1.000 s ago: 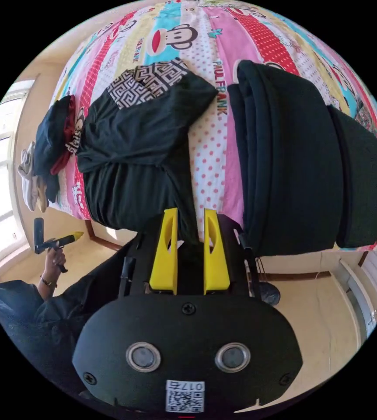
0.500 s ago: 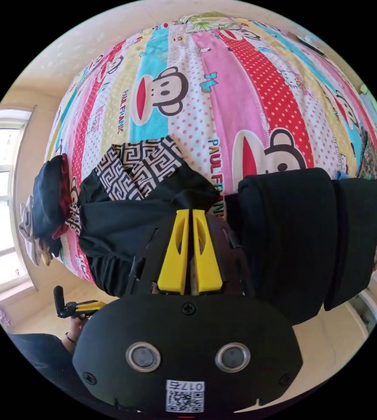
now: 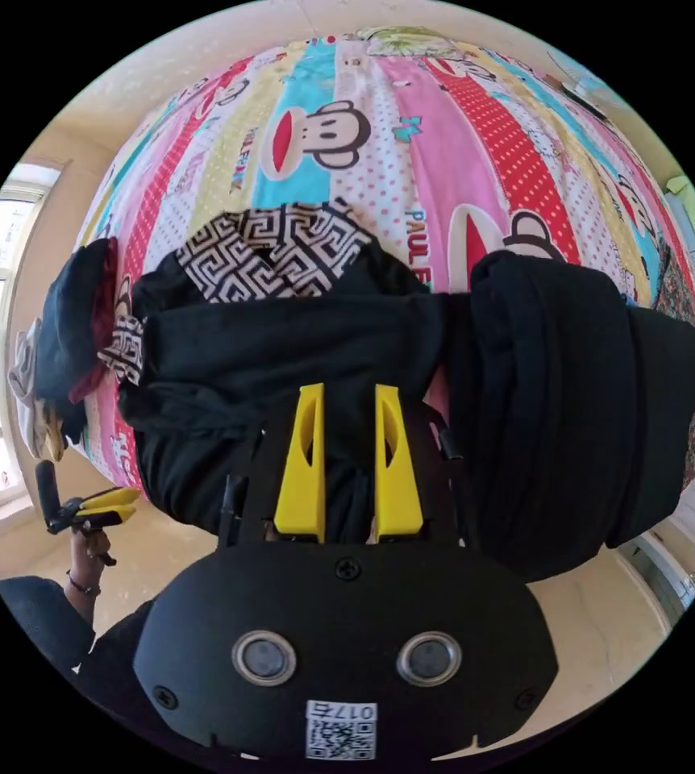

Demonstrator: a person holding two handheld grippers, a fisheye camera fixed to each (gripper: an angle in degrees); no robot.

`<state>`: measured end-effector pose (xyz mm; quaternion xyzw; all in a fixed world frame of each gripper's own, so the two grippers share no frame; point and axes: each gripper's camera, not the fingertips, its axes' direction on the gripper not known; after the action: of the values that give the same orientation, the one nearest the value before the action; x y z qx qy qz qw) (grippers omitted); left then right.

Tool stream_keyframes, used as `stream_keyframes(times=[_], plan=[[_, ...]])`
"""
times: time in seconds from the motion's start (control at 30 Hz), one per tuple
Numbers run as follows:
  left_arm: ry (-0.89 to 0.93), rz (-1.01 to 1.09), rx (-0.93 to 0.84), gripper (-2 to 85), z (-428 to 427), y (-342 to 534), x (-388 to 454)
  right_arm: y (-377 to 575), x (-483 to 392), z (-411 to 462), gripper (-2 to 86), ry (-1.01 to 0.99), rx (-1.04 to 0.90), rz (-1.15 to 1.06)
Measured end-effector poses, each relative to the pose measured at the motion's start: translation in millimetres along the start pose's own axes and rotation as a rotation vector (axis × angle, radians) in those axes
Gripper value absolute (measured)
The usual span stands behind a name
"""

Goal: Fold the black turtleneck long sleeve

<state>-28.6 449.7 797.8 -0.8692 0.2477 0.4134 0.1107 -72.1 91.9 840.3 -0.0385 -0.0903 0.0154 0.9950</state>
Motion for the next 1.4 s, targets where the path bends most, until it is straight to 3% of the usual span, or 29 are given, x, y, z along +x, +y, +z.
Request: stream_keyframes(times=[0.03, 0.1, 0.23, 0.33, 0.43, 0.53, 0.63, 0.8, 1.0, 1.1, 1.17, 1.23, 1.3, 1.4], plan=[[-0.031, 0.01, -0.007, 12.4, 1.2, 3.1, -2.2, 4.8, 6.6, 30.8, 6.3, 0.125, -0.096, -0.016], [-0.059, 0.033, -0.04, 12.5, 2.3, 13.8, -8.4, 19.9, 21.2, 36.8, 5.2, 0.122, -0.076, -0.013], [-0.124, 0.067, -0.138, 12.5, 9.9, 55.9, -38.4, 92.4, 54.2, 7.2, 7.1, -0.168, 0.119, -0.03], [-0.175, 0.093, -0.201, 13.3, 31.4, 78.4, -59.4, 149.5, 83.3, 51.1, 8.5, -0.269, -0.054, 0.037], [-0.2, 0.143, -0.238, 16.2, 62.4, 81.5, -64.5, 200.7, 108.9, 121.5, 10.2, -0.17, -0.202, 0.081], [-0.247, 0.207, -0.202, 17.7, 84.3, 73.4, -55.8, 214.7, 135.2, 176.9, 12.2, -0.253, -0.164, 0.096], [-0.227, 0.227, -0.197, 14.5, 93.3, 63.0, -45.9, 191.1, 150.7, 207.2, 12.9, -0.342, -0.04, 0.03], [-0.121, 0.209, -0.14, 4.0, 59.0, 78.3, -34.5, 159.7, 166.7, 248.2, 6.3, -0.437, -0.115, -0.128], [0.136, 0.11, -0.032, 0.5, -21.2, 139.4, -19.2, 221.3, 208.9, 210.6, 3.4, -0.55, -0.178, -0.222], [0.406, 0.085, 0.025, 0.4, -54.9, 165.0, -6.9, 250.9, 249.8, 154.4, 2.9, -0.837, -0.034, -0.253], [0.613, -0.035, 0.112, 0.5, -68.6, 177.3, -11.2, 255.9, 291.4, 128.4, 2.6, -1.143, 0.114, -0.271], [0.737, -0.104, 0.184, 0.6, -75.7, 174.2, -10.4, 246.8, 322.6, 116.3, 2.6, -1.288, 0.284, -0.225], [0.845, -0.118, 0.236, 0.7, -82.9, 153.3, -1.2, 222.5, 339.8, 104.1, 2.6, -1.337, 0.4, -0.21], [0.939, -0.072, 0.281, 1.4, -99.6, 86.3, 22.1, 154.5, 338.2, 83.6, 2.9, -1.247, 0.496, -0.238]])
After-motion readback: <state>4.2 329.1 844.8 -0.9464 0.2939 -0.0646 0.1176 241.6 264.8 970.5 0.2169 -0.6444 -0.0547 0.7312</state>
